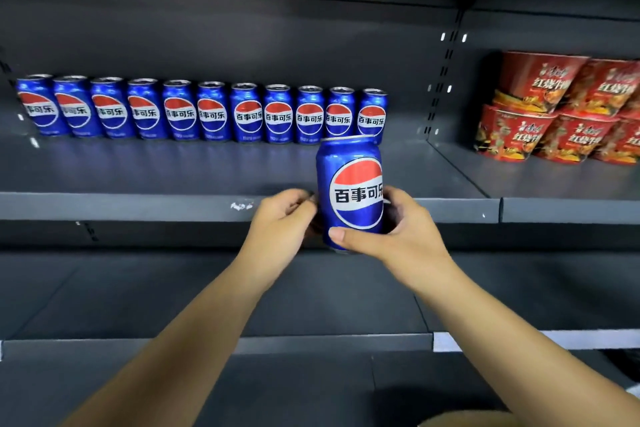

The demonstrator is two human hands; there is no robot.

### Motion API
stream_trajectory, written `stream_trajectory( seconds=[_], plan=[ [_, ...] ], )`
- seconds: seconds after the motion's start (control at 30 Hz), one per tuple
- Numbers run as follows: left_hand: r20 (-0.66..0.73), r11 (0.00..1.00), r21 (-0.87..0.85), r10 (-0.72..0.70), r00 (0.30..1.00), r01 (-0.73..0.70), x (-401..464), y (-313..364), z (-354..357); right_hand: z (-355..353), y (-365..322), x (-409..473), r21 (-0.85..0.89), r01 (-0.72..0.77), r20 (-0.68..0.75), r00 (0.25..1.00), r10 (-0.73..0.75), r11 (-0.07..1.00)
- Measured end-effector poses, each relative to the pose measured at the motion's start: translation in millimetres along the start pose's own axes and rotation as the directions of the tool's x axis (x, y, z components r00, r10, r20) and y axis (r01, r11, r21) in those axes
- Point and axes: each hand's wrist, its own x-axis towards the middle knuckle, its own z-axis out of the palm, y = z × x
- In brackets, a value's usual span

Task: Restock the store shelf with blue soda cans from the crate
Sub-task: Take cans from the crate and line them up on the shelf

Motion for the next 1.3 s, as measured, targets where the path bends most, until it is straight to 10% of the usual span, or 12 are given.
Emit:
stream_trajectory(
  seconds=[0.9,1.3],
  plan=[
    [0.104,0.917,0.399,-0.039,0.994,-0.005,249.1,-25.0,135.4,-113.4,82.7,271.1,-0.334,-0.105,-0.111,0.991,0.072,0.937],
    [0.098,0.977,0.214,-0.007,0.995,-0.014,262.0,-49.5,124.9,-103.5,102.6,296.1,-0.237,-0.148,-0.086,0.988,0.131,0.96]
  ],
)
